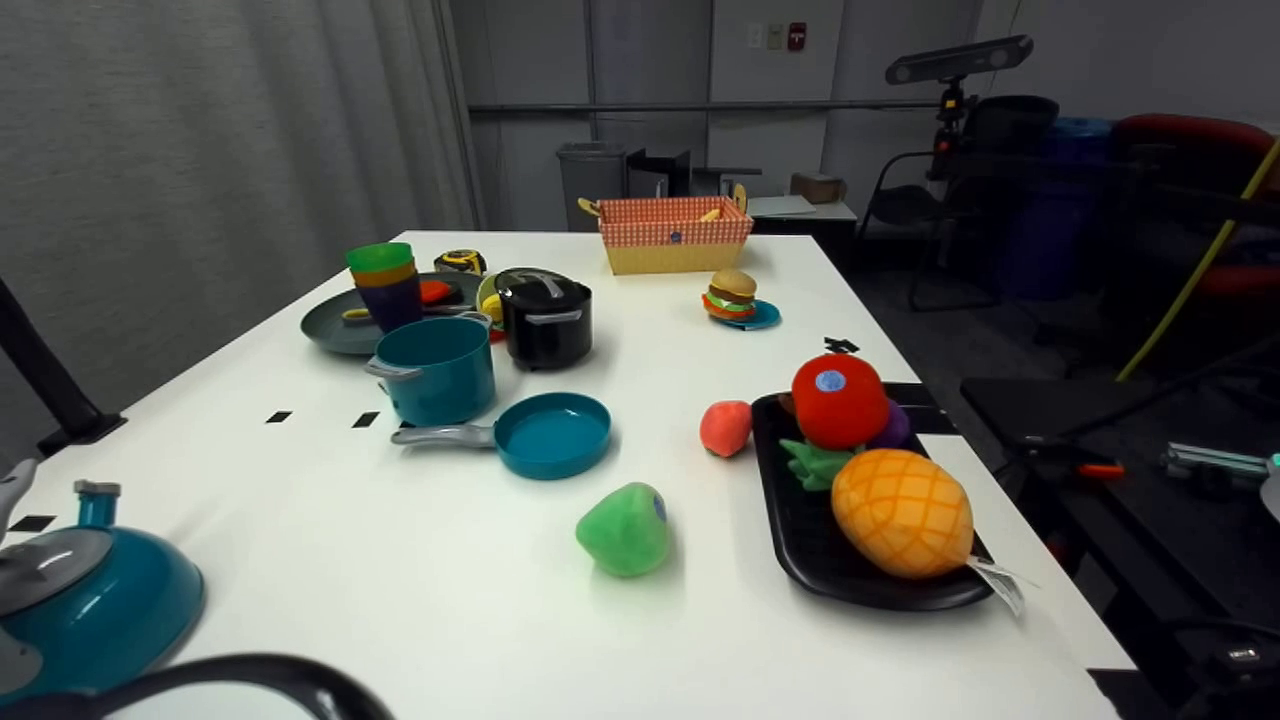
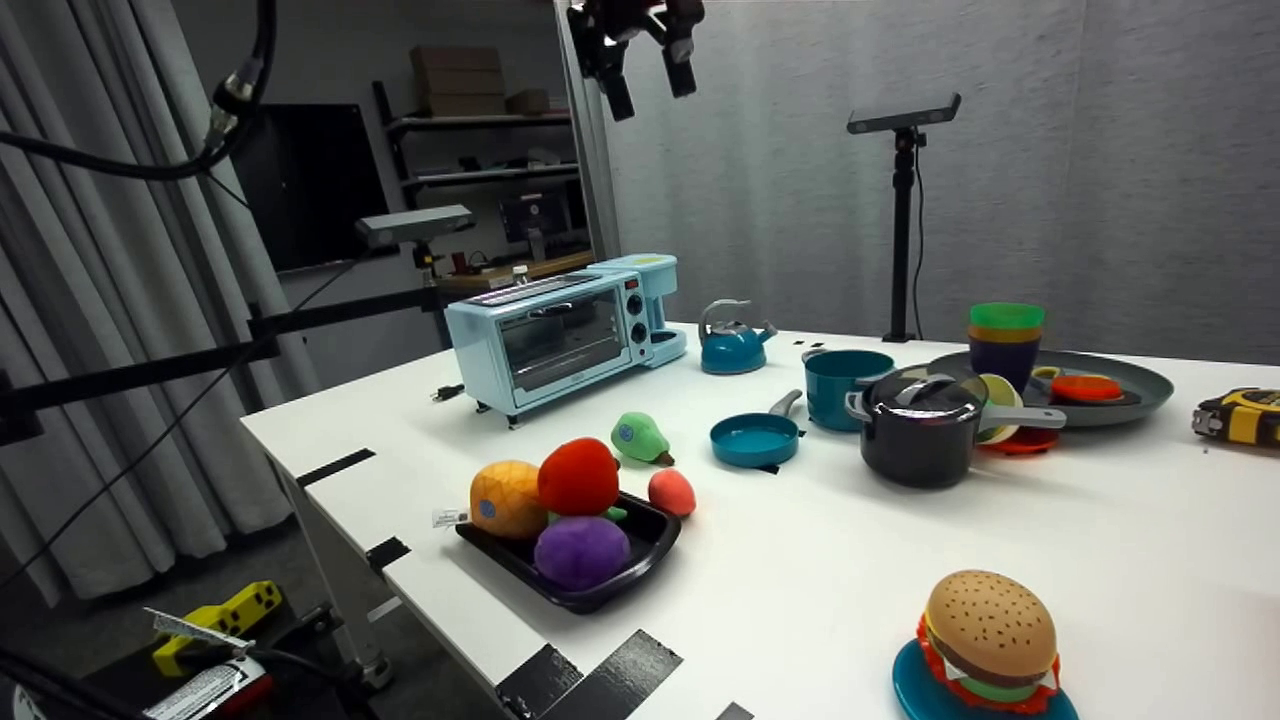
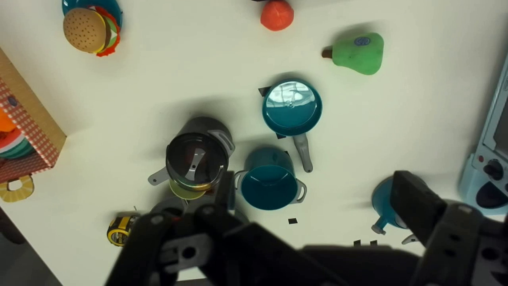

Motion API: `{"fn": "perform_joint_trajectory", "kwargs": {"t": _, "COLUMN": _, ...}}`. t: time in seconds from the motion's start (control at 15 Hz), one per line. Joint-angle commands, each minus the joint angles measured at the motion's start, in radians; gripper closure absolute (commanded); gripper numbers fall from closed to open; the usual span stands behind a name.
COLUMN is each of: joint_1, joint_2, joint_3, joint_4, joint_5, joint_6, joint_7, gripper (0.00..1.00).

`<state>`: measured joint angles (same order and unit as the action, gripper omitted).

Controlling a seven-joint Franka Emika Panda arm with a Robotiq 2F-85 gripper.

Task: Pick the lid on the black pot and put it on the blue pan

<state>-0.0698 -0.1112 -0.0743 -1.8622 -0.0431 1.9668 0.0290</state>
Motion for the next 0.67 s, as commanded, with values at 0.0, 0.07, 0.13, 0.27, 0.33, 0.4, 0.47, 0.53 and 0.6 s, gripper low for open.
{"fn": "perform_joint_trajectory", "kwargs": {"t": 0.0, "joint_1": -0.008, "joint_2": 0.054, "joint_3": 0.001, "joint_4": -0.014, "joint_5": -0.039, "joint_6": 0.113, "joint_7": 0.043, "gripper": 0.0}}
{"fn": "perform_joint_trajectory", "kwargs": {"t": 0.07, "joint_1": -0.01, "joint_2": 0.076, "joint_3": -0.001, "joint_4": -0.012, "joint_5": -0.053, "joint_6": 0.141, "joint_7": 0.057, "gripper": 0.0}}
{"fn": "perform_joint_trajectory", "kwargs": {"t": 0.13, "joint_1": -0.011, "joint_2": 0.095, "joint_3": -0.003, "joint_4": -0.012, "joint_5": -0.062, "joint_6": 0.166, "joint_7": 0.068, "gripper": 0.0}}
{"fn": "perform_joint_trajectory", "kwargs": {"t": 0.27, "joint_1": -0.013, "joint_2": 0.137, "joint_3": -0.009, "joint_4": -0.009, "joint_5": -0.076, "joint_6": 0.222, "joint_7": 0.088, "gripper": 0.0}}
{"fn": "perform_joint_trajectory", "kwargs": {"t": 0.33, "joint_1": -0.016, "joint_2": 0.163, "joint_3": -0.014, "joint_4": -0.006, "joint_5": -0.08, "joint_6": 0.263, "joint_7": 0.096, "gripper": 0.0}}
{"fn": "perform_joint_trajectory", "kwargs": {"t": 0.4, "joint_1": -0.017, "joint_2": 0.188, "joint_3": -0.019, "joint_4": 0.002, "joint_5": -0.086, "joint_6": 0.284, "joint_7": 0.106, "gripper": 0.0}}
{"fn": "perform_joint_trajectory", "kwargs": {"t": 0.47, "joint_1": -0.019, "joint_2": 0.215, "joint_3": -0.026, "joint_4": 0.015, "joint_5": -0.09, "joint_6": 0.303, "joint_7": 0.115, "gripper": 0.0}}
{"fn": "perform_joint_trajectory", "kwargs": {"t": 0.53, "joint_1": -0.021, "joint_2": 0.237, "joint_3": -0.032, "joint_4": 0.024, "joint_5": -0.093, "joint_6": 0.318, "joint_7": 0.124, "gripper": 0.0}}
{"fn": "perform_joint_trajectory", "kwargs": {"t": 0.6, "joint_1": -0.023, "joint_2": 0.263, "joint_3": -0.04, "joint_4": 0.037, "joint_5": -0.101, "joint_6": 0.338, "joint_7": 0.143, "gripper": 0.0}}
